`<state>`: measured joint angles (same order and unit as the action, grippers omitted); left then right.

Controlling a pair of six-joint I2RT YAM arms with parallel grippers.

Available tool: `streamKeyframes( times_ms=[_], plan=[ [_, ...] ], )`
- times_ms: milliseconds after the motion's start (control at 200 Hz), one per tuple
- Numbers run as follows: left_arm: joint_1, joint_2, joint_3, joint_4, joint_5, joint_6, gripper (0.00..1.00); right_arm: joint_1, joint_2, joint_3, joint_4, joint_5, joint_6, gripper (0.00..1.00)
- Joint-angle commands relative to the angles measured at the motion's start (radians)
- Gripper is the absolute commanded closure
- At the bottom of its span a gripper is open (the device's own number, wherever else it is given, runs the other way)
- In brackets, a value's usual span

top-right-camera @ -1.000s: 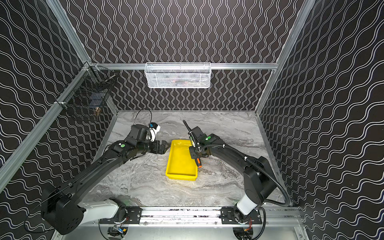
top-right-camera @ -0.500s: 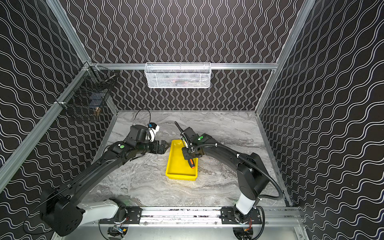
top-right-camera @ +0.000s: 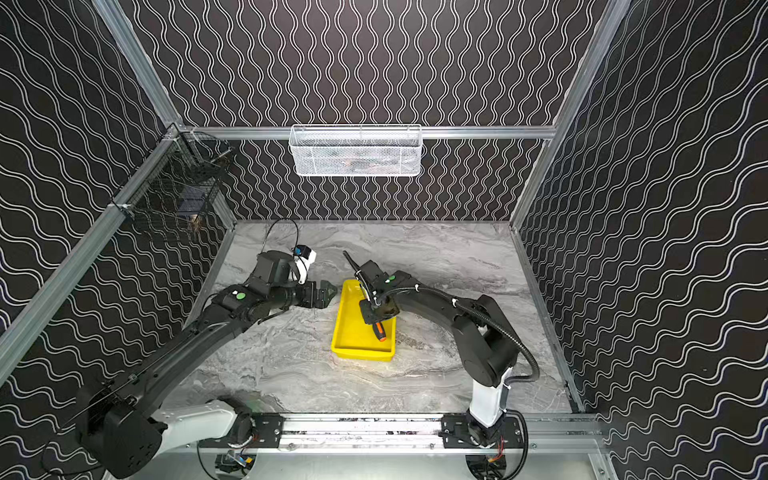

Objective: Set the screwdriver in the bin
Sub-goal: 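Lower the held screwdriver into the yellow bin with the right gripper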

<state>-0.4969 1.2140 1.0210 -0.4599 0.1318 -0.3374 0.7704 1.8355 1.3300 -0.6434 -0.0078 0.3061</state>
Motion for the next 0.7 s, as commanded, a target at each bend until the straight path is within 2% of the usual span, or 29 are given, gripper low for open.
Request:
streamKeyframes(
  times_ms=[0, 696],
  plan=[
    [0.0, -0.002, 0.002, 0.002, -0.017, 0.003, 0.01, 0.003, 0.014, -0.006, 0.035, 0.008, 0.016, 0.92],
    [-0.002, 0.007, -0.009, 0.008, -0.026, -0.001, 0.01, 0.003, 0.088, -0.049, 0.097, 0.019, 0.01, 0.88]
  ],
)
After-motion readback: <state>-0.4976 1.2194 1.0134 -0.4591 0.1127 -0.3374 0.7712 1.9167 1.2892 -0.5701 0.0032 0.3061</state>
